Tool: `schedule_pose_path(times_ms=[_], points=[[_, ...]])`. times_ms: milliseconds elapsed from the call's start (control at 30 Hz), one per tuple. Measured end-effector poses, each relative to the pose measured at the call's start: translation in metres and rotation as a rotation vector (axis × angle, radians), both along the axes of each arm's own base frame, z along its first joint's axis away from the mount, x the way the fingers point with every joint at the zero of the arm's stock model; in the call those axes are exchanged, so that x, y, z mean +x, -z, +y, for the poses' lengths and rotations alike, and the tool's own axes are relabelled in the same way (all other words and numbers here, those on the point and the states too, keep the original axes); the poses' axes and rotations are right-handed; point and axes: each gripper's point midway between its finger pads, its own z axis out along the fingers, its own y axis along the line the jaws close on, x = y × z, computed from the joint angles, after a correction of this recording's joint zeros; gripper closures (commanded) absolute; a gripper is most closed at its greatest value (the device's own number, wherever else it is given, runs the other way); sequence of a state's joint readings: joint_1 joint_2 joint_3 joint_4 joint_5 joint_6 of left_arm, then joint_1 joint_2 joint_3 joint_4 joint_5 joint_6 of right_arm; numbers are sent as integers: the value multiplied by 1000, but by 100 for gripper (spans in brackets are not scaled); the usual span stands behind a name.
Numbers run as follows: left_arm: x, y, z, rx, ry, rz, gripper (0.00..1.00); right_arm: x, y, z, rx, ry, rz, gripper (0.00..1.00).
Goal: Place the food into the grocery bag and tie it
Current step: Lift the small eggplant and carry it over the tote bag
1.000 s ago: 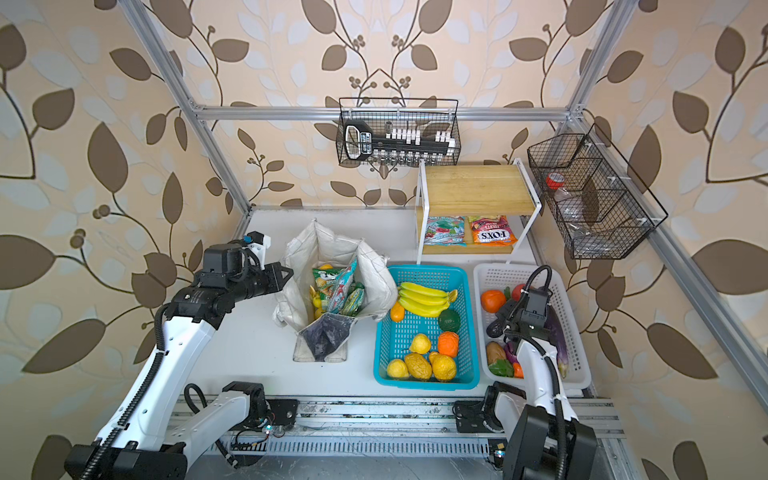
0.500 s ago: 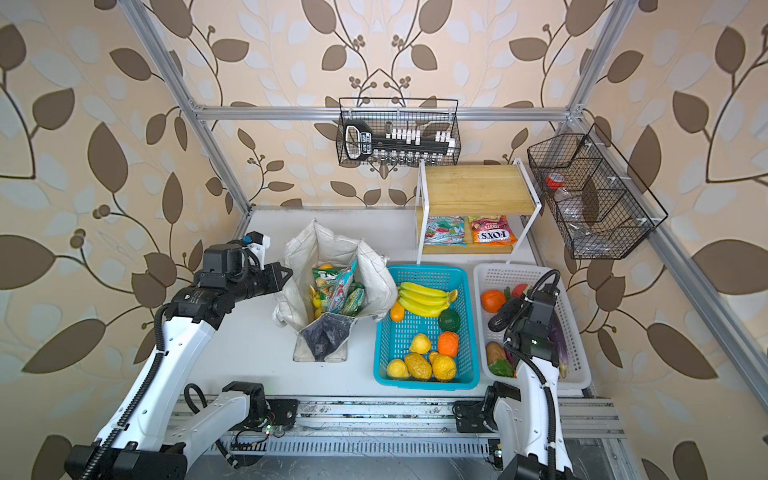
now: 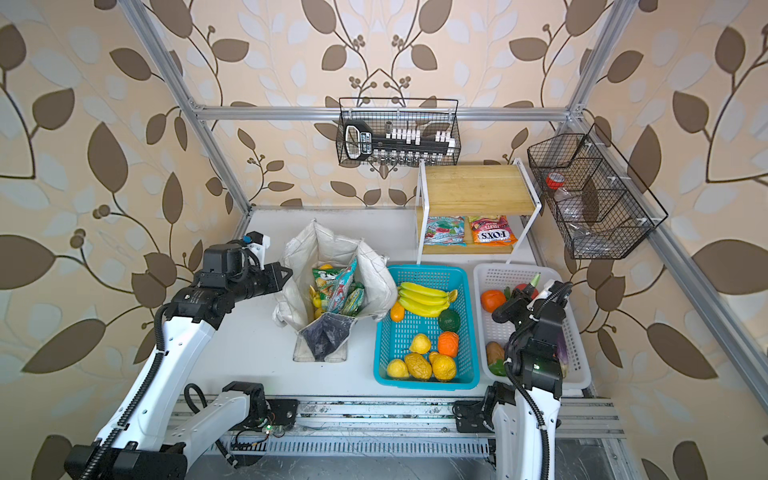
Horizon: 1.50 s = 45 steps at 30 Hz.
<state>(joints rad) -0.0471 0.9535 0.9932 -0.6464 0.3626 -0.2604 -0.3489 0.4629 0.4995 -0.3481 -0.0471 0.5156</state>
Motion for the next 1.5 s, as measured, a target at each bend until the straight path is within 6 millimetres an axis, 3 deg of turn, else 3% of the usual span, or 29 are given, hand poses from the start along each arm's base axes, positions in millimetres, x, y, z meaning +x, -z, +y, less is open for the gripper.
schedule_pose_path(times_ms=[133,467,600,800,1000,1500], points=[[1,1,0,0,0,5,100,6,-24,23,14,-90,-70,75],[1,2,0,0,1,5,100,15,-99,115,-5,-419,-248,75],[2,2,0,0,1,7,100,19,-116,152,17,-538,-294,75],[3,3,-1,-2,3,8,100,23,-131,219,43,-722,-318,75],[4,3,-1,-3,4,6,100,29,-130,277,52,-838,-312,75],[4,0,-8,-31,37,2,100,57,-118,382,68,-983,-276,75]])
